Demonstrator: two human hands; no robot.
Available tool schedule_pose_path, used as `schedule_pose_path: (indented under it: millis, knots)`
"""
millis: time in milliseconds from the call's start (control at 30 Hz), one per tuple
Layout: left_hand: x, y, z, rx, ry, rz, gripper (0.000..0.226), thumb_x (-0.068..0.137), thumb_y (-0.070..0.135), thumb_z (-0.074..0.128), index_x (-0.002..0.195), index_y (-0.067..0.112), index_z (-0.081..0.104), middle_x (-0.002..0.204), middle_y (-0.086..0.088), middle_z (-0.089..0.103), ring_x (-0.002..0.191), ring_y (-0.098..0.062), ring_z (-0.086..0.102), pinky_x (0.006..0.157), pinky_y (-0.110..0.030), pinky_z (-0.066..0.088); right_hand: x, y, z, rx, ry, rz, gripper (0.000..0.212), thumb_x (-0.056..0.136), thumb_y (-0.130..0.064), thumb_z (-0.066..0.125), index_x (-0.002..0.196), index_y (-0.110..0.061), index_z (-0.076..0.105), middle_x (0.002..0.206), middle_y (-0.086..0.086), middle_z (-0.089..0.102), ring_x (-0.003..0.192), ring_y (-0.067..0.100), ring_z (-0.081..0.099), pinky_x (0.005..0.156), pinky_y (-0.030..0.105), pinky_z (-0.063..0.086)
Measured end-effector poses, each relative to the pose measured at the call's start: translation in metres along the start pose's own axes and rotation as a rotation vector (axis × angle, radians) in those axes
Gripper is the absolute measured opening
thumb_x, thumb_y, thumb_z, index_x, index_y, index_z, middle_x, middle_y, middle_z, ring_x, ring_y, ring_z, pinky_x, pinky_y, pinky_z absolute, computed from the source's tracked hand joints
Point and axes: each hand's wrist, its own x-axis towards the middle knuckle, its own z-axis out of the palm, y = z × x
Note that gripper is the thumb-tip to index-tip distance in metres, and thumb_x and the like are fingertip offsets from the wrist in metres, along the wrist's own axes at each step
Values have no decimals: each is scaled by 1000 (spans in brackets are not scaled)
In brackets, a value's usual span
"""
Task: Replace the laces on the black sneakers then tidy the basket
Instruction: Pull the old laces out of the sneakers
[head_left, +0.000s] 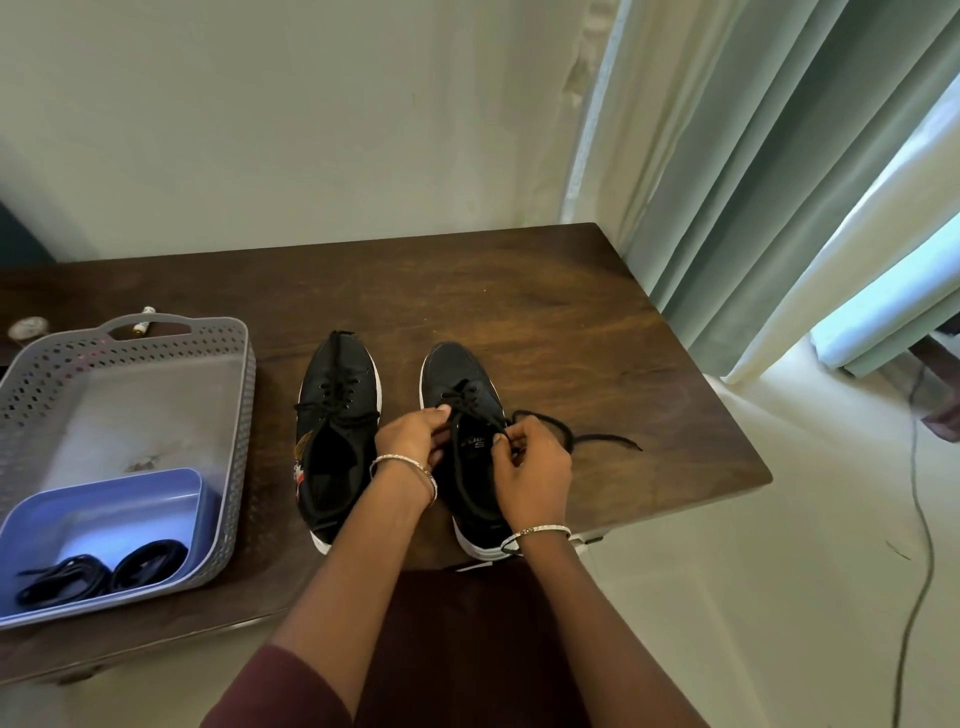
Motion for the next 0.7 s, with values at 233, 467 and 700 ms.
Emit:
schedule_pose_path:
  millis: [233,467,700]
  knots:
    - [-2,-8,-16,767,15,876,25,74,12,65,89,31,63,95,13,61,80,-10,61,72,-27,48,0,1,0,19,-8,-4,8,91,-17,63,84,-18,60,77,-6,63,69,10,59,63,27,48]
    - [2,-15,-6,1570,189,1405,13,80,33,76,89,25,72,100,5,64,100,-21,58,83,-39,42,0,2,-1,15,-27,-7,8,93,-15,62,86,-18,59,80,-4,63,70,10,58,61,19,41]
    - [-7,3,-4,362,90,519,13,89,18,71,76,21,67,74,4,65,73,-12,61,75,-33,49,0,7,1,44,0,-23,8,93,-19,63,86,-16,60,79,-4,64,68,12,59,63,30,49]
